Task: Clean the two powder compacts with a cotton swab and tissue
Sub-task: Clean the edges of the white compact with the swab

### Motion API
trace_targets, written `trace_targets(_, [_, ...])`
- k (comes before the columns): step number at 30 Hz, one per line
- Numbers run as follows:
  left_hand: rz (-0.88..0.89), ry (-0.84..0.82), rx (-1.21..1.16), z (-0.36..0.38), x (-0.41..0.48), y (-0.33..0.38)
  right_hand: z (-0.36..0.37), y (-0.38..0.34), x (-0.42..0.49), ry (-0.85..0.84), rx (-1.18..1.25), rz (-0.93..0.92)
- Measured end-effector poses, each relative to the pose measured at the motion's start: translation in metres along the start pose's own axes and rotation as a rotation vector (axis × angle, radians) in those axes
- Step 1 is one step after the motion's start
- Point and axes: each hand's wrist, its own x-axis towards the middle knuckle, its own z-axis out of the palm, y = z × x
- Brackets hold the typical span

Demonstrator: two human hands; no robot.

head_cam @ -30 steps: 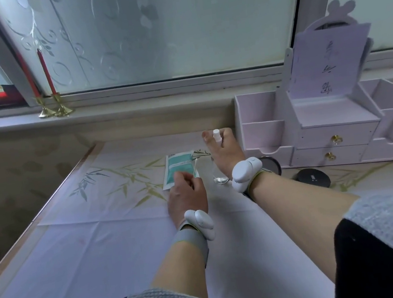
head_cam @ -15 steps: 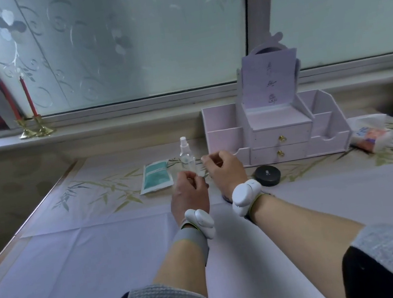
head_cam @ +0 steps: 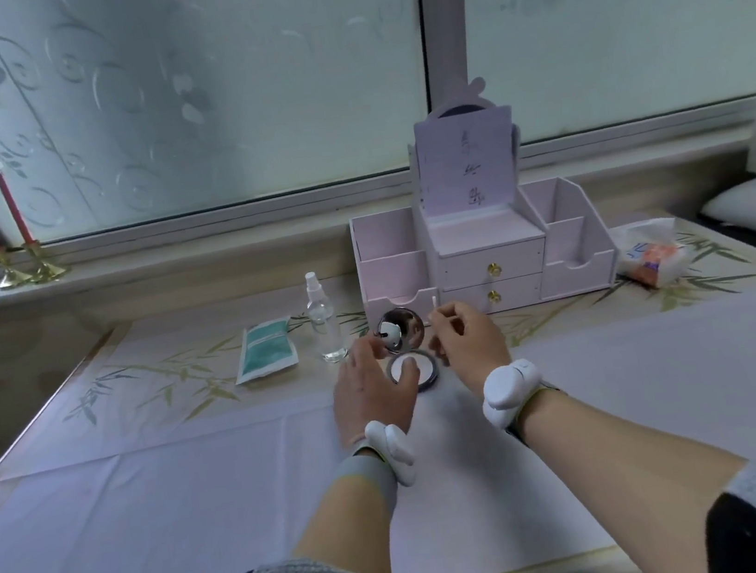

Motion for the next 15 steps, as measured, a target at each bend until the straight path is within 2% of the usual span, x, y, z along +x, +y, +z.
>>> trace_targets(4, [-0.059, -0.025, 0.131, 0.000, -0.005, -0.014, -0.020, 0.024, -0.002, 0.024, -0.203, -0.034])
trace_targets(8, [-0.063, -0.101, 0.228, 0.009, -0.005, -0.015, -0.027, 0.044, -0.001, -0.031, -0.425, -0.063])
trace_targets(15, [0.008, -0.155, 0.305, 0.021, 0.001, -0.014, -0.017, 0.044, 0.002, -0.071, -0.509, -0.176])
